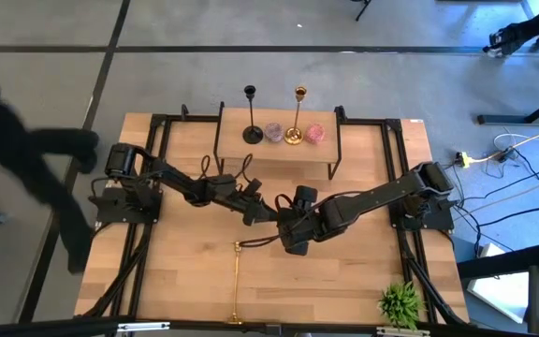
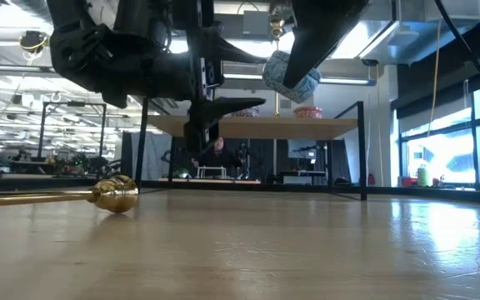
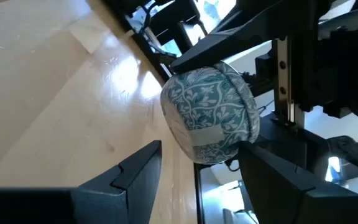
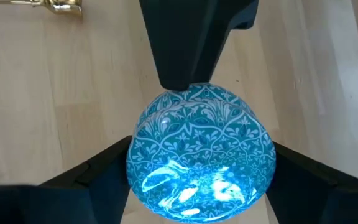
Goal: Pick & Place candle stick holders
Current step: Put the blue scented candle on the shelf
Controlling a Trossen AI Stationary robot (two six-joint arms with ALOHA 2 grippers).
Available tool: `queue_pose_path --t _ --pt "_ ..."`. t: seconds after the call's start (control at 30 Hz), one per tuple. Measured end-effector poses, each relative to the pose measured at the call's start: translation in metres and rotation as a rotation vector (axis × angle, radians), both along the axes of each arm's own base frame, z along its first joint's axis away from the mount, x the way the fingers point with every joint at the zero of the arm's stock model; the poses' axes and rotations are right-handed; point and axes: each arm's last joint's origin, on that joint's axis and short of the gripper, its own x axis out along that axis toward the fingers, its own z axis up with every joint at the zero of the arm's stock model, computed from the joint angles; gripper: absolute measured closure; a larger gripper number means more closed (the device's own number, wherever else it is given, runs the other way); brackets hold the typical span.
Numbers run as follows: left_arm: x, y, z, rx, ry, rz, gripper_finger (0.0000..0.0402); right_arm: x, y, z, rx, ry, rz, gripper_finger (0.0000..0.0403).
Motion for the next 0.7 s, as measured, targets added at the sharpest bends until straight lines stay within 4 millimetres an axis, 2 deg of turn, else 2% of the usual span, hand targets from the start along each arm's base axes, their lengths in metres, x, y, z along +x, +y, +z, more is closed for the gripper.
queue_pose_path --t 0.43,0.7 --pt "0.001 0.002 0.008 -0.023 -0.033 -0.005 0.0130 0.004 -0.005 -0.003 0.000 0.000 -0.015 0.0102" --pt "0.011 0.003 0.011 -0.014 0.025 -0.034 0.0123 0.009 -0.007 -0.015 -0.008 0.042 -0.023 0.0102"
